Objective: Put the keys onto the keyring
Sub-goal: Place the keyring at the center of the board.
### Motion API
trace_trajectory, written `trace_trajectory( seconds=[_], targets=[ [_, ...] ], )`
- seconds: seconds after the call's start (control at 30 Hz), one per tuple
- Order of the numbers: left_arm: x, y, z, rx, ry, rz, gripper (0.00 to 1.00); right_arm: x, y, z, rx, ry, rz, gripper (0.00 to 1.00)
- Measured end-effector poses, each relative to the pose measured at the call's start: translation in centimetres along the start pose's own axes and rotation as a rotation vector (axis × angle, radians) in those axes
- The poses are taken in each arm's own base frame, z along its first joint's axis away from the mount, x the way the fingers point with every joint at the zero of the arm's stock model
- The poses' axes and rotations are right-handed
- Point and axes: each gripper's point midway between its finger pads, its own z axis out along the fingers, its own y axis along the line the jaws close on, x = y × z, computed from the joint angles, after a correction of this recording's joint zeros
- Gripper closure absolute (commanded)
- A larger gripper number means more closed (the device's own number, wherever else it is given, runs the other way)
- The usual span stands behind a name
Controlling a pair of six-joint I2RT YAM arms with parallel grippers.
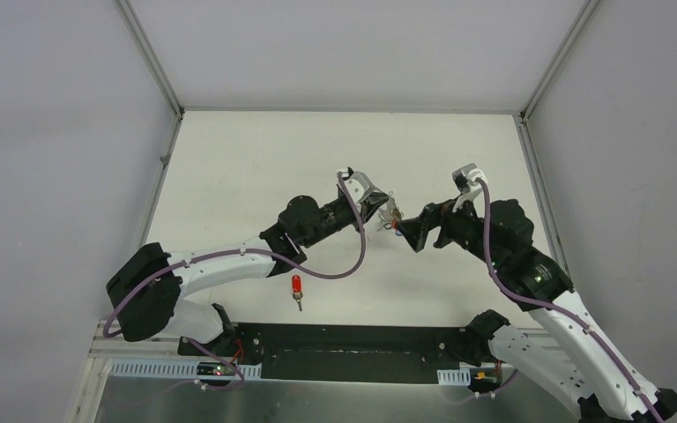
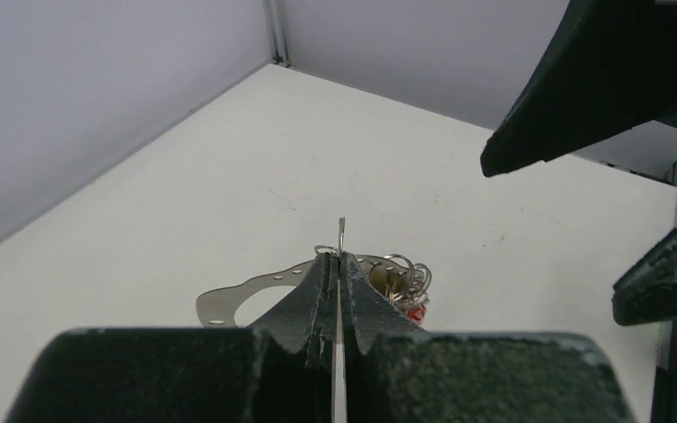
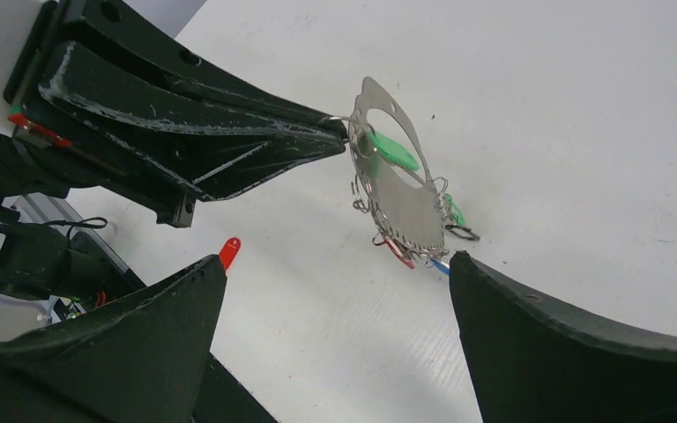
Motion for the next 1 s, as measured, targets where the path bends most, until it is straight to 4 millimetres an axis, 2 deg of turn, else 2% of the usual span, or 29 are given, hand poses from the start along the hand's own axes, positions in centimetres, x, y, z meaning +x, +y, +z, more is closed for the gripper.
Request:
trace_trajectory(
  seconds=[0.1, 0.27, 0.33, 0.67, 0.9, 1.0],
  targets=[
    [1.8, -0.1, -1.0, -0.006, 0.003, -0.047, 1.0, 0.7, -0.2, 0.4, 0.009, 0.031, 0.01, 0.0],
    [7.8, -1.1, -3.5, -0.001, 0.103, -0.125, 1.0, 1.7, -0.4, 1.2, 0.014, 0.083, 0.018, 0.0],
    [9.0, -1.6, -4.3, 0.011, 0.115, -0.154, 1.0, 2.0, -0.4, 1.4, 0.009, 0.098, 0.02, 0.0],
    [13.2, -3.9, -8.5, 0.071, 0.223, -0.299, 1.0, 2.5, 0.1, 1.4, -0.02, 0.121, 0.028, 0.0],
    [14.3, -4.6, -11.4, 0.057, 0.279, -0.397, 1.0, 2.9, 0.3, 1.7, -0.033, 0.141, 0.045, 0.0],
    [14.8, -5.2, -12.3, 0.058, 0.31, -0.43, 0.94, 3.4, 0.2, 2.2, -0.026, 0.166, 0.059, 0.0]
  ],
)
